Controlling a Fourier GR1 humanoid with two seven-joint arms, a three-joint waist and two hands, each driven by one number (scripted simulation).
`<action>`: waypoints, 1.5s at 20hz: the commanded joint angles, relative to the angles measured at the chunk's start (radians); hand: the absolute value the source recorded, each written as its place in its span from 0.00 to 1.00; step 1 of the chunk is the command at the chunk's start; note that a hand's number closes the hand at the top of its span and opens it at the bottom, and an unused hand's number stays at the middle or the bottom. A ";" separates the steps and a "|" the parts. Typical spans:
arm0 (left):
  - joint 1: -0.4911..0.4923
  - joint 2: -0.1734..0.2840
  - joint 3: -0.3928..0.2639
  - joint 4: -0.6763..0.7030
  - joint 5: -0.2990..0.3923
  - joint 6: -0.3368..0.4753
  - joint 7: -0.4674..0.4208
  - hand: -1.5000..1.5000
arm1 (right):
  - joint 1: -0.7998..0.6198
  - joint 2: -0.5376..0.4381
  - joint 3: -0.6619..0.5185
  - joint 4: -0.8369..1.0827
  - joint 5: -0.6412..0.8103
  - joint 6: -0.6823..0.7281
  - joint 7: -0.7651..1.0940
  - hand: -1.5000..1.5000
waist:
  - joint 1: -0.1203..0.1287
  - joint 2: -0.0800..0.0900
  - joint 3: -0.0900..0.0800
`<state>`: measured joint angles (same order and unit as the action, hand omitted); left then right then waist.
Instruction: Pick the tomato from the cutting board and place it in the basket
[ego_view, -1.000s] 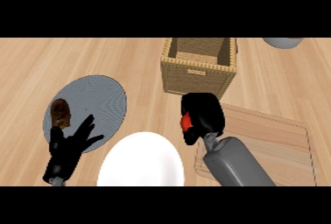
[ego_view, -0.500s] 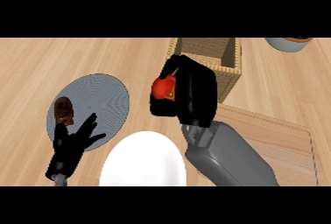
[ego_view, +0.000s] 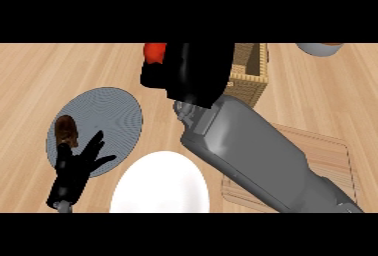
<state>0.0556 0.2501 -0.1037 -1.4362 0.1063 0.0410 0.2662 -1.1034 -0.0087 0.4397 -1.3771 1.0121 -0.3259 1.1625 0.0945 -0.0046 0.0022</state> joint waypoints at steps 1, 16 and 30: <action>0.010 -0.005 -0.001 0.030 0.004 0.002 0.038 0.50 | -0.181 0.008 -0.090 0.121 -0.010 -0.017 0.229 1.00 | -0.016 0.008 -0.007; 0.054 -0.011 0.013 0.007 -0.006 0.003 0.014 0.50 | -0.318 0.008 -0.234 0.564 -0.110 -0.150 -0.007 1.00 | -0.051 0.015 -0.004; 0.034 -0.038 0.013 0.008 -0.035 0.029 0.034 0.50 | -0.194 0.009 -0.284 0.718 -0.341 -0.492 -0.264 1.00 | -0.053 0.014 -0.003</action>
<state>0.0834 0.2448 -0.0625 -1.4584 0.0935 0.0527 0.2800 -1.3073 -0.0037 0.1455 -0.7060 0.7299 -0.7130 0.9088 0.0481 0.0087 0.0075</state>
